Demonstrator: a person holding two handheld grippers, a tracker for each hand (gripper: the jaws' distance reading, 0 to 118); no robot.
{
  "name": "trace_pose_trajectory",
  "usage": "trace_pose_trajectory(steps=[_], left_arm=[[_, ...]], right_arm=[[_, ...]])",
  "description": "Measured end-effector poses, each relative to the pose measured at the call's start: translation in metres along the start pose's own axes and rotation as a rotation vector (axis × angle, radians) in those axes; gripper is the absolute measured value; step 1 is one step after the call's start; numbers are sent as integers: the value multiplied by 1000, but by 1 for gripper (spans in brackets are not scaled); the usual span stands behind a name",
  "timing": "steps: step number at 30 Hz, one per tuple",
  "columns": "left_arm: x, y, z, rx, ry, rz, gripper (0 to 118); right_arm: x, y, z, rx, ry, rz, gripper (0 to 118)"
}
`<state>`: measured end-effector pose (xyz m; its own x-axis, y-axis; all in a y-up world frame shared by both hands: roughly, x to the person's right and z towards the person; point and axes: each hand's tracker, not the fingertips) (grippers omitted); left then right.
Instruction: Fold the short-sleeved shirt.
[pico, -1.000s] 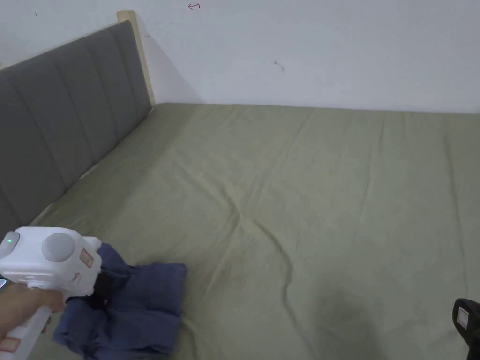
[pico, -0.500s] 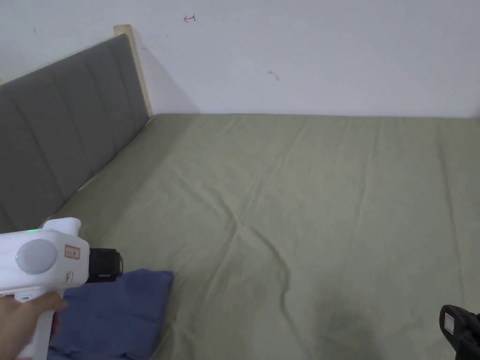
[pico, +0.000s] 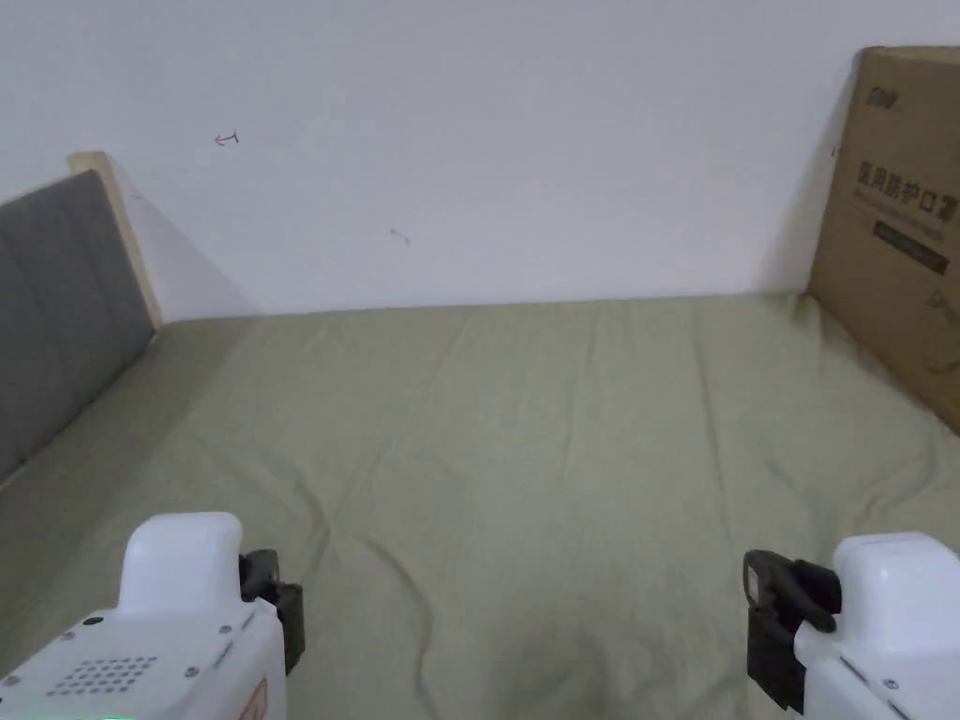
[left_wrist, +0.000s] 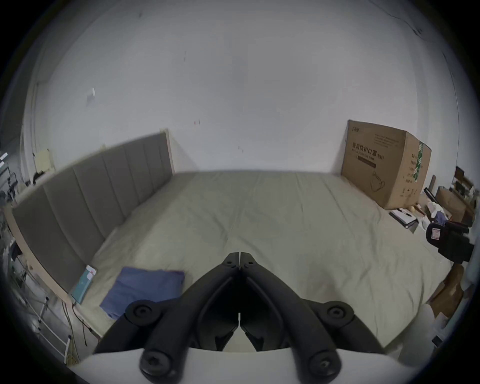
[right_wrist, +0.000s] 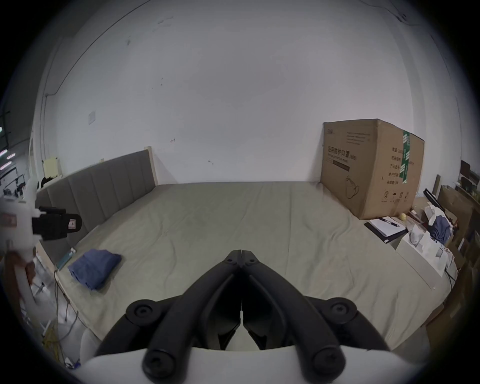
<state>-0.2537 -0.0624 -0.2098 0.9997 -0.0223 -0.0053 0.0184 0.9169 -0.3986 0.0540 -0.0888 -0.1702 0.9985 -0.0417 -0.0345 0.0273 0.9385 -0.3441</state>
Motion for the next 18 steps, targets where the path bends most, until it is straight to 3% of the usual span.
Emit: trace_pose_trajectory(steps=[2, 4, 5, 6, 7, 8, 9, 10, 11, 13, 14, 15, 18], left_arm=[[17, 4, 10, 86, -27, 4, 0], [32, 12, 16, 125, 1, -3, 0], [37, 16, 19, 114, -5, -15, 2], [42, 18, 23, 128, 0, -33, 13], [46, 20, 28, 150, -13, -61, 26], [48, 22, 32, 153, -20, -60, 48], [50, 23, 37, 169, -31, -45, 89], [57, 23, 41, 176, -60, -32, 112], [59, 25, 43, 166, -79, -19, 118], [61, 25, 53, 191, -78, -5, 118], [67, 28, 56, 199, -84, 4, 118], [67, 31, 58, 192, -86, 15, 118], [68, 33, 66, 240, -174, 62, 118]], right_arm=[[6, 6, 6, 38, 14, -19, 0], [7, 12, 11, 66, -18, 16, 0], [9, 14, 14, 79, -27, 39, 1], [10, 17, 17, 96, -37, 48, 7], [13, 19, 21, 107, -29, 41, 12], [16, 22, 24, 110, -25, 40, 20], [18, 25, 27, 115, -26, 34, 29], [21, 27, 29, 124, -30, 25, 35], [23, 29, 31, 130, -36, 24, 44], [27, 32, 35, 141, -41, 18, 96], [29, 33, 35, 139, -44, 20, 112], [31, 33, 35, 139, -43, 17, 118], [33, 33, 37, 155, -19, 14, 118]])
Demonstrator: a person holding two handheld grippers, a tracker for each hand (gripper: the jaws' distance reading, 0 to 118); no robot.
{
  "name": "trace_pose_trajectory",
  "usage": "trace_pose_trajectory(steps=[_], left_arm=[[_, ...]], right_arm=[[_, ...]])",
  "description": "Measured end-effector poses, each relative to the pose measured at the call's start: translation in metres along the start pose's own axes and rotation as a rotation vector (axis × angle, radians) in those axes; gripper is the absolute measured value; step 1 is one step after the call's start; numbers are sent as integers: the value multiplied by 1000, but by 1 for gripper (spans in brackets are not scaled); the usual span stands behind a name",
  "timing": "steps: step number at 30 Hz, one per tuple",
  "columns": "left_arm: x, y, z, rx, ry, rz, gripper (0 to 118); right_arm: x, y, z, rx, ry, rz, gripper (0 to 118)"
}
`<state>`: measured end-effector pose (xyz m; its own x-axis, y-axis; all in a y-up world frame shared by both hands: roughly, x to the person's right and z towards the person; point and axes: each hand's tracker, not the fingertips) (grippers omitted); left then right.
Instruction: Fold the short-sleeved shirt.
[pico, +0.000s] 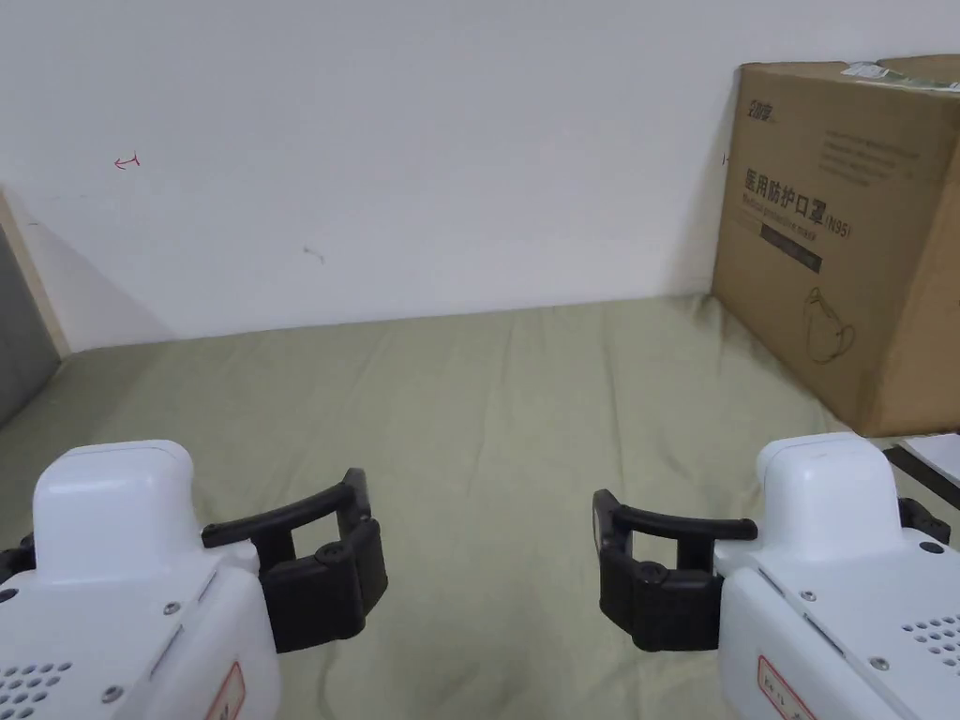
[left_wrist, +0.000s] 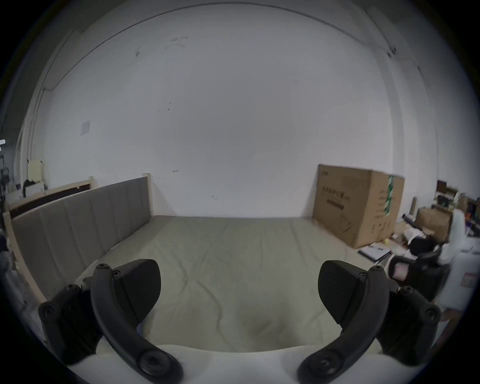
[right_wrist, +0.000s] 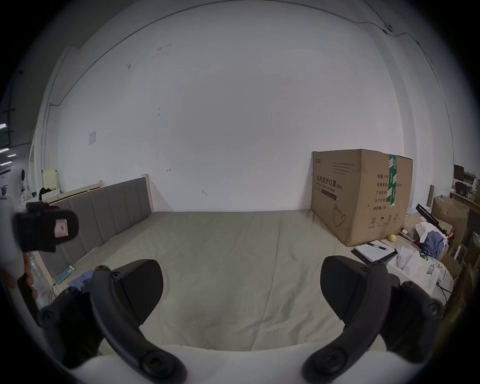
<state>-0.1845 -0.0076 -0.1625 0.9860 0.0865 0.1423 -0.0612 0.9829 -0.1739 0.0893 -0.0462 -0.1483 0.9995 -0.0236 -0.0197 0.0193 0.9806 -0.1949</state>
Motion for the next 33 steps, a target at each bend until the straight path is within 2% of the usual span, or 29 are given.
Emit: trace_pose_trajectory(steps=[3, 7, 10, 16, 20, 23, 26, 33], left_arm=[[4, 9, 0, -84, -45, -5, 118], [22, 6, -7, -142, 115, -105, 118], [29, -4, -10, -198, 121, -194, 118], [23, -8, -6, -184, 75, -123, 118], [25, -5, -7, -153, 162, -85, 118], [31, -5, -12, -219, 208, -122, 118], [31, -8, -15, -236, 183, -108, 118], [26, -2, -12, -206, 90, 24, 118]], right_arm=[[-2, -1, -2, -17, -24, 6, 118], [1, 3, -2, -18, -24, -36, 118], [2, 4, -2, -18, -27, -38, 118], [6, 2, -5, -40, -41, -37, 118], [8, 1, -3, -37, -55, -34, 118], [9, 0, -5, -41, -80, -20, 118], [11, -1, -6, -47, -73, -32, 118], [11, -1, -6, -55, -59, -37, 118]])
